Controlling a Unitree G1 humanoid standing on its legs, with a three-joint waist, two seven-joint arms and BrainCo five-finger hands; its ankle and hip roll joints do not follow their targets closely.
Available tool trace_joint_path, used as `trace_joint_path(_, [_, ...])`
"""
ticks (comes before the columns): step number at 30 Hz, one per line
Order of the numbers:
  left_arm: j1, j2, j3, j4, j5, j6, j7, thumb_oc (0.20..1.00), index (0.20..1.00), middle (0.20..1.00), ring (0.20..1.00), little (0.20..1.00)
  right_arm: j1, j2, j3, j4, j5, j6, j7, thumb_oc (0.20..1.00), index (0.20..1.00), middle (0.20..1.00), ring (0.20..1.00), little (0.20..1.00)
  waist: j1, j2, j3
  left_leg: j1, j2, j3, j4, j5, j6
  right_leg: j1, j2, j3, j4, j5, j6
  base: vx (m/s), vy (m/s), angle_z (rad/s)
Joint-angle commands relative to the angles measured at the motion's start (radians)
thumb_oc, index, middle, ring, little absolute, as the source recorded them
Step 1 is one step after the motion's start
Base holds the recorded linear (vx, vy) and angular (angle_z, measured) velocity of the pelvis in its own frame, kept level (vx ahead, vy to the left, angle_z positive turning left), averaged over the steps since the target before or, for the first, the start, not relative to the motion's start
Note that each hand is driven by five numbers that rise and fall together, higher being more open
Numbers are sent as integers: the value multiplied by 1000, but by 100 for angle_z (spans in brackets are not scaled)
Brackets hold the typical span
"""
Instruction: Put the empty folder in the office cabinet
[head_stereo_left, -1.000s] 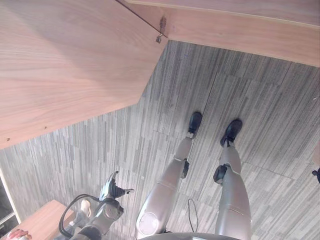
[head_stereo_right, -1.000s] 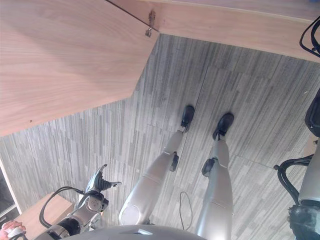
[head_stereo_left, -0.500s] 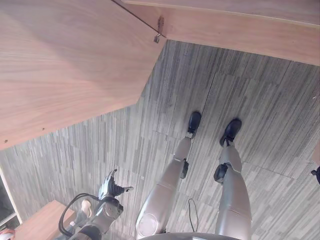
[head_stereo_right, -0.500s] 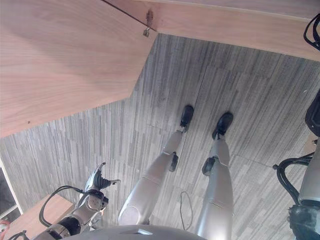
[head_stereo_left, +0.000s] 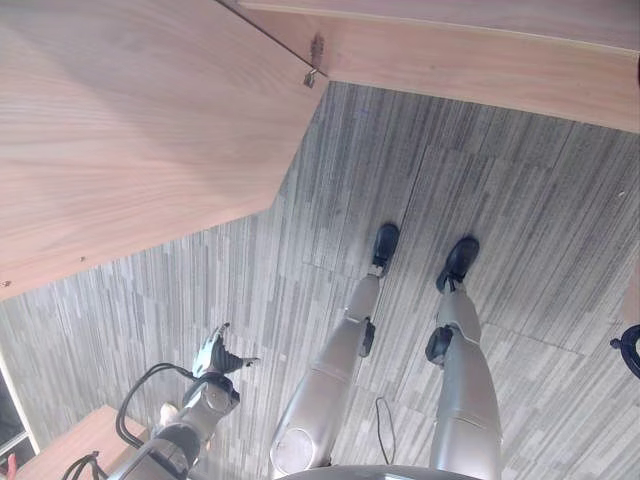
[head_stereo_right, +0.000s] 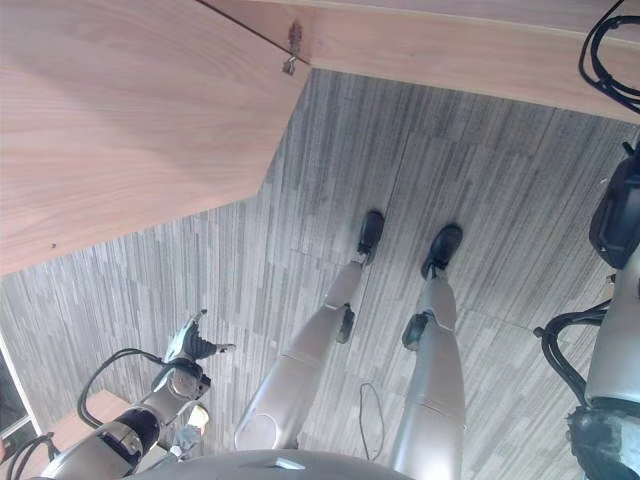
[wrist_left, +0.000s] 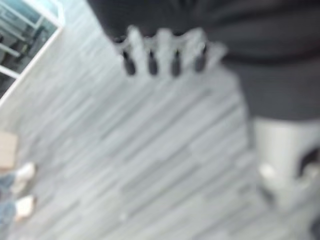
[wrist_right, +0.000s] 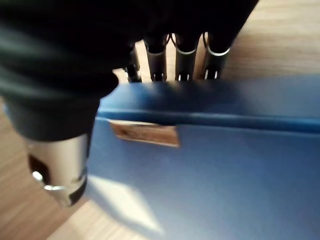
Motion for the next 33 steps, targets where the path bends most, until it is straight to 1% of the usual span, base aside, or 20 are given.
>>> trace_joint_path(1, [68, 39, -9, 110, -10, 30, 2, 1000, 1000, 1000, 1000, 1000, 59, -35, 121, -26, -23, -35, -7, 1000, 1000, 1000, 1000, 1000, 45, -55, -106, 61, 8, -30, -34, -147, -142, 188, -32, -9, -132, -125, 107, 0, 0, 0])
trace_joint_path(6, [79, 45, -9, 108, -1, 27, -3, 1000, 1000, 1000, 1000, 1000, 62, -48, 130, -17, -33, -13, -4, 1000, 1000, 1000, 1000, 1000, 47, -54, -106, 69, 2, -32, -34, -147, -144, 201, -32, -12, -143, -119, 109, -2, 0, 1])
trace_joint_path(12, [82, 51, -12, 106, 4, 26, -6, 1000, 1000, 1000, 1000, 1000, 58, -59, 139, -5, -46, -2, -13, 1000, 1000, 1000, 1000, 1000, 47, -56, -105, 72, 1, -33, -34, -147, -144, 209, -34, -13, -149, -115, 110, 0, 0, 0])
trace_joint_path(16, [72, 44, -28, 111, 8, 29, -2, 1000, 1000, 1000, 1000, 1000, 52, -61, 142, 48, -89, 25, -73, 1000, 1000, 1000, 1000, 1000, 41, -60, -103, 78, 0, -32, -34, -148, -144, 218, -33, -11, -154, -111, 109, 0, 0, 0])
trace_joint_path(19, [51, 38, -43, 126, 11, 33, 6, 1000, 1000, 1000, 1000, 1000, 20, -51, 164, 120, -151, 91, -151, 1000, 1000, 1000, 1000, 1000, 32, -65, -99, 80, 4, -29, -34, -148, -143, 220, -33, -9, -156, -107, 107, 0, 0, 0])
trace_joint_path(20, [51, 38, -43, 126, 11, 33, 6, 1000, 1000, 1000, 1000, 1000, 20, -51, 164, 120, -151, 91, -151, 1000, 1000, 1000, 1000, 1000, 32, -65, -99, 80, 4, -29, -34, -148, -143, 220, -33, -9, -156, -107, 107, 0, 0, 0])
trace_joint_path(21, [42, 34, -47, 135, 13, 36, 6, 1000, 1000, 1000, 1000, 1000, 9, -49, 177, 140, -166, 121, -166, 1000, 1000, 1000, 1000, 1000, 26, -68, -98, 80, 5, -28, -34, -149, -143, 221, -33, -10, -159, -105, 106, 0, 0, 0])
trace_joint_path(22, [42, 34, -47, 135, 13, 36, 6, 1000, 1000, 1000, 1000, 1000, 9, -49, 177, 140, -166, 121, -166, 1000, 1000, 1000, 1000, 1000, 26, -68, -98, 80, 5, -28, -34, -149, -143, 221, -33, -10, -159, -105, 106, 0, 0, 0])
trace_joint_path(24, [-7, 16, -54, 173, 10, 42, 5, 1000, 1000, 1000, 1000, 1000, -23, -50, 232, 231, -200, 218, -186, 1000, 1000, 1000, 1000, 1000, 0, -87, -94, 80, 14, -23, -34, -153, -147, 222, -29, -8, -164, -99, 103, 0, 0, 0])
trace_joint_path(25, [-11, 13, -54, 177, 10, 40, 5, 1000, 1000, 1000, 1000, 1000, -34, -52, 239, 239, -200, 223, -182, 1000, 1000, 1000, 1000, 1000, 0, -85, -92, 80, 14, -23, -34, -153, -147, 223, -29, -8, -165, -99, 103, 0, 0, 0])
trace_joint_path(27, [-52, 2, -57, 202, 2, 41, 9, 1000, 1000, 1000, 1000, 1000, -46, -46, 285, 307, -245, 300, -182, 1000, 1000, 1000, 1000, 1000, -19, -98, -82, 80, 20, -21, -34, -152, -149, 225, -26, -7, -168, -94, 100, 0, 0, 0])
trace_joint_path(28, [-55, -2, -54, 205, -1, 42, 10, 1000, 1000, 1000, 1000, 1000, -47, -45, 295, 313, -255, 314, -178, 1000, 1000, 1000, 1000, 1000, -21, -99, -78, 80, 21, -20, -34, -151, -149, 227, -26, -6, -168, -94, 100, 0, 0, 0])
trace_joint_path(33, [-55, -12, -50, 220, -13, 45, 13, 1000, 1000, 1000, 1000, 1000, -48, -41, 324, 315, -278, 332, -164, 1000, 1000, 1000, 1000, 1000, -29, -103, -65, 84, 24, -19, -34, -151, -151, 231, -26, -9, -171, -90, 100, -6, 1, -4])
